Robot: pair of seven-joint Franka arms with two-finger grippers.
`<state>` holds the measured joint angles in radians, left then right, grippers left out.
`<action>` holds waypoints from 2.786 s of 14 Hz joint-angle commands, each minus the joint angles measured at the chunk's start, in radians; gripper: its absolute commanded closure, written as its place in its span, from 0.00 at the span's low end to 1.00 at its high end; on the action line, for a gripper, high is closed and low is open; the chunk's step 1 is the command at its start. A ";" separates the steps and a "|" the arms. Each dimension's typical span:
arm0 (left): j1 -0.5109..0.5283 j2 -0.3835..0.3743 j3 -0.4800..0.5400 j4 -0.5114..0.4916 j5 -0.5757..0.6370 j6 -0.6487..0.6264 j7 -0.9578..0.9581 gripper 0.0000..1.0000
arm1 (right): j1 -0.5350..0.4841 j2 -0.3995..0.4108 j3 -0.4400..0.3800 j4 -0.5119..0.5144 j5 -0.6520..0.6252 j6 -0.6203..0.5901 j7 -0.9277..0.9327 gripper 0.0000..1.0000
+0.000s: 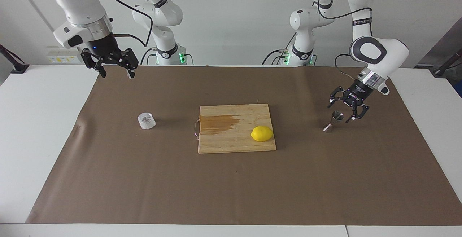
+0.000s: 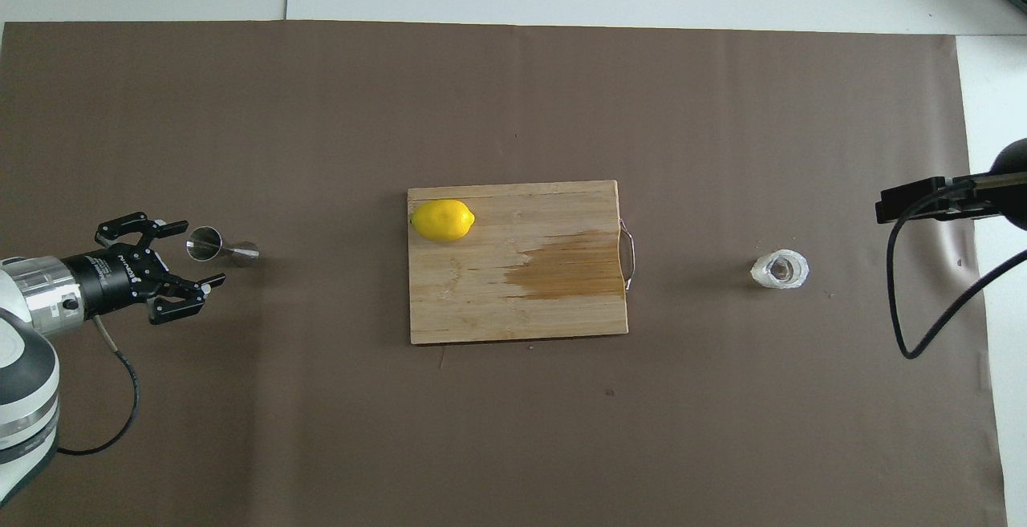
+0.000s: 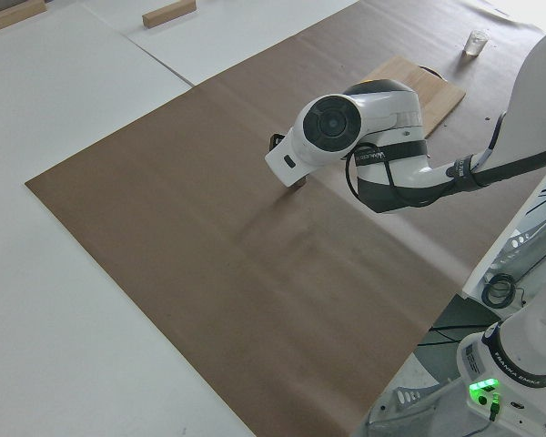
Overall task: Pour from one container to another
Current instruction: 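Close the left gripper around the small metal cup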
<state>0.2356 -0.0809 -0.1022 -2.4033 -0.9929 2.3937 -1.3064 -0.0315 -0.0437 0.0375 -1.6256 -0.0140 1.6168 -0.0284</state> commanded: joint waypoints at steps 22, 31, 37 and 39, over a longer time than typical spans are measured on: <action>-0.035 0.001 0.009 -0.005 -0.024 0.033 -0.005 0.09 | -0.007 -0.035 0.004 -0.045 0.009 -0.002 -0.059 0.00; -0.032 0.001 0.009 0.006 -0.024 0.021 -0.008 1.00 | -0.007 -0.036 0.004 -0.045 0.009 -0.002 -0.059 0.00; -0.012 0.036 0.013 0.205 -0.016 -0.205 -0.017 1.00 | -0.010 -0.036 0.002 -0.045 0.009 0.000 -0.061 0.00; -0.033 0.029 0.007 0.265 -0.010 -0.246 -0.049 1.00 | -0.016 -0.036 0.002 -0.045 0.009 0.000 -0.062 0.00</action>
<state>0.2171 -0.0686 -0.0955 -2.2117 -1.0000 2.2029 -1.3212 -0.0323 -0.0580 0.0377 -1.6472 -0.0140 1.6155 -0.0624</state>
